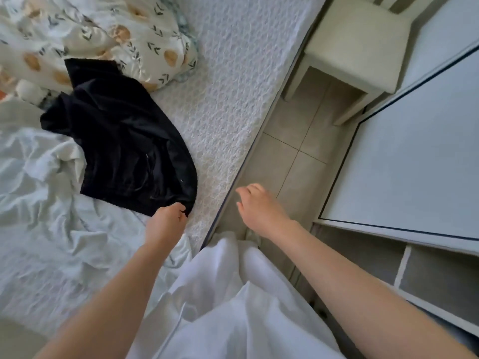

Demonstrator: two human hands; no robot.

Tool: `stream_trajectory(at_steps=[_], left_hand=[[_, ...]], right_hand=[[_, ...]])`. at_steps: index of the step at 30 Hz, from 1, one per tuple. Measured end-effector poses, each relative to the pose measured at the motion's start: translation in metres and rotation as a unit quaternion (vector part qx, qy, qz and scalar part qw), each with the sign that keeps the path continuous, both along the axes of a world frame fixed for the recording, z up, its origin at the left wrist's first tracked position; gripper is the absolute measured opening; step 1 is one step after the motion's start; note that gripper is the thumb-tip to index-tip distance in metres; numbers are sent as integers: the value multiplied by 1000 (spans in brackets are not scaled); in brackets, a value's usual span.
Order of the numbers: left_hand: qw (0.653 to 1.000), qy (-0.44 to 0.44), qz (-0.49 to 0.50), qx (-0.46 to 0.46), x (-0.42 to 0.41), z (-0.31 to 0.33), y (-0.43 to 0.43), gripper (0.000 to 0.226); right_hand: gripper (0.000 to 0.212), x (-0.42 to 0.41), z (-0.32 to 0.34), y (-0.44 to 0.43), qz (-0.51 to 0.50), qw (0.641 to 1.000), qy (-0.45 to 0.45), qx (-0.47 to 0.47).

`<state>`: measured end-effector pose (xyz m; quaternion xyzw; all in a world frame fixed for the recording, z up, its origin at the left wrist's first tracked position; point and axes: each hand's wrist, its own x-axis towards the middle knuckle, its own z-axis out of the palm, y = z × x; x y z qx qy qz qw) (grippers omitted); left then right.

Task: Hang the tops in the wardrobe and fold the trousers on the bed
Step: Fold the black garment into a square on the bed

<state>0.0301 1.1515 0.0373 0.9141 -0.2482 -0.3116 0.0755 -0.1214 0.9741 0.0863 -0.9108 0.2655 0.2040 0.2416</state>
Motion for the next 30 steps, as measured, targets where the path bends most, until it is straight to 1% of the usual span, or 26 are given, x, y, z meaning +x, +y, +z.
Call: stream_trajectory(at_steps=[2,4,8,11,13,16,20,23,26,28,30], left_hand=[[997,26,74,11,-4,-7,3,35],[988,42,147,-1,-7,-14,9,33],[968,45,245,-15,-9,-25,26,31],[944,68,321,-17,-1,-41,43,29],[935,75,346,-14,6,-54,55,28],[925,81,371,-27,18,-74,71,28],[893,112,433,-52,41,-93,82,30],[856,148,487,-85,57,-107,82,31],[832,175,513,-116,70,-126,80,32],[818,187,530,-126,76,-138,78,33],[801,207,547,-129,80,-151,75,37]], right_hand=[[31,8,-7,-5,51,999,8,-3],[28,18,-14,-6,101,995,13,-1],[31,41,-30,-3,198,980,23,-5],[26,63,-43,4,247,968,38,-9],[24,83,-53,11,280,959,36,-10],[29,118,-71,25,308,951,24,-4],[26,164,-98,38,348,937,39,-7],[32,196,-117,44,382,922,67,-17],[38,232,-134,51,417,905,75,-29],[47,256,-145,58,449,889,72,-45],[62,278,-156,66,488,869,65,-55]])
